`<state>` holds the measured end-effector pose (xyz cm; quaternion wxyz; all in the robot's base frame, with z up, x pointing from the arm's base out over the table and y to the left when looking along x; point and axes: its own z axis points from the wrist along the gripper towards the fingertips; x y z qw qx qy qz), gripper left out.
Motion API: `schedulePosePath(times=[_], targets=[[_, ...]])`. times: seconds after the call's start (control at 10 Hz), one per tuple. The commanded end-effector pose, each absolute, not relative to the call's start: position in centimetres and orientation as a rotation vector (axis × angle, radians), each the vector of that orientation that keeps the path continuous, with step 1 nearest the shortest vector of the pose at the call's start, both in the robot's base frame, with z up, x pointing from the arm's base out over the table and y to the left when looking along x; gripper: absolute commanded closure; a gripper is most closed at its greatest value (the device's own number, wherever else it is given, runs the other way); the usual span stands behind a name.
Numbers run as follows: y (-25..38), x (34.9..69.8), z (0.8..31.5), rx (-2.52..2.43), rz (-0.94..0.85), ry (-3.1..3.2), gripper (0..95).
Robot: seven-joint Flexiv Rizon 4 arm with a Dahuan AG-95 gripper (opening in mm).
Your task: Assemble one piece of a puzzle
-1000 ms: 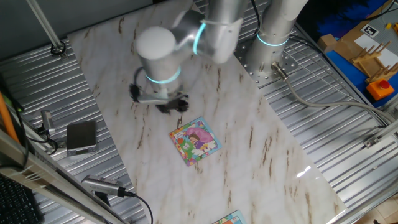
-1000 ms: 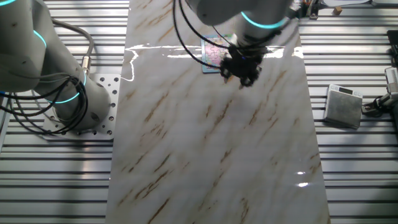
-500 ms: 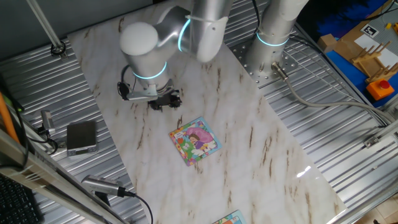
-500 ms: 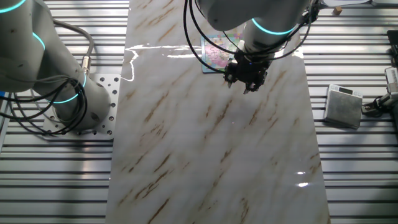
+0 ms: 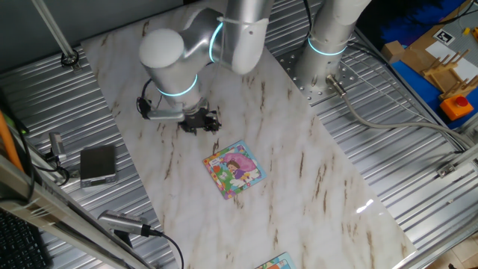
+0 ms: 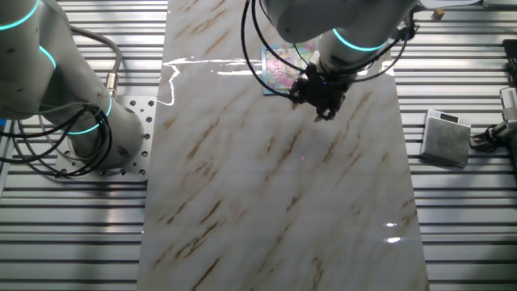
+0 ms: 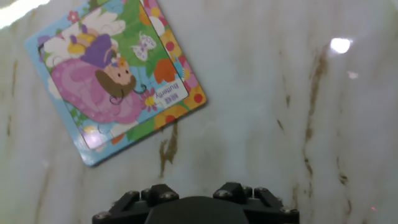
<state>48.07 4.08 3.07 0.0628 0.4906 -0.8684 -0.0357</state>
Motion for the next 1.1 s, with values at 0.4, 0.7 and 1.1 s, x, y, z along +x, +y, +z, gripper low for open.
schedulePosePath(times=[0.4, 0.7, 1.1], targets=[[-5.8, 52.9, 2.3, 1.591, -0.043, -2.572, 57.0], [-7.6, 53.0, 1.4, 1.652, -0.037, -2.541, 76.0], [-7.6, 52.9, 1.1, 1.608, -0.014, -2.557, 76.0]])
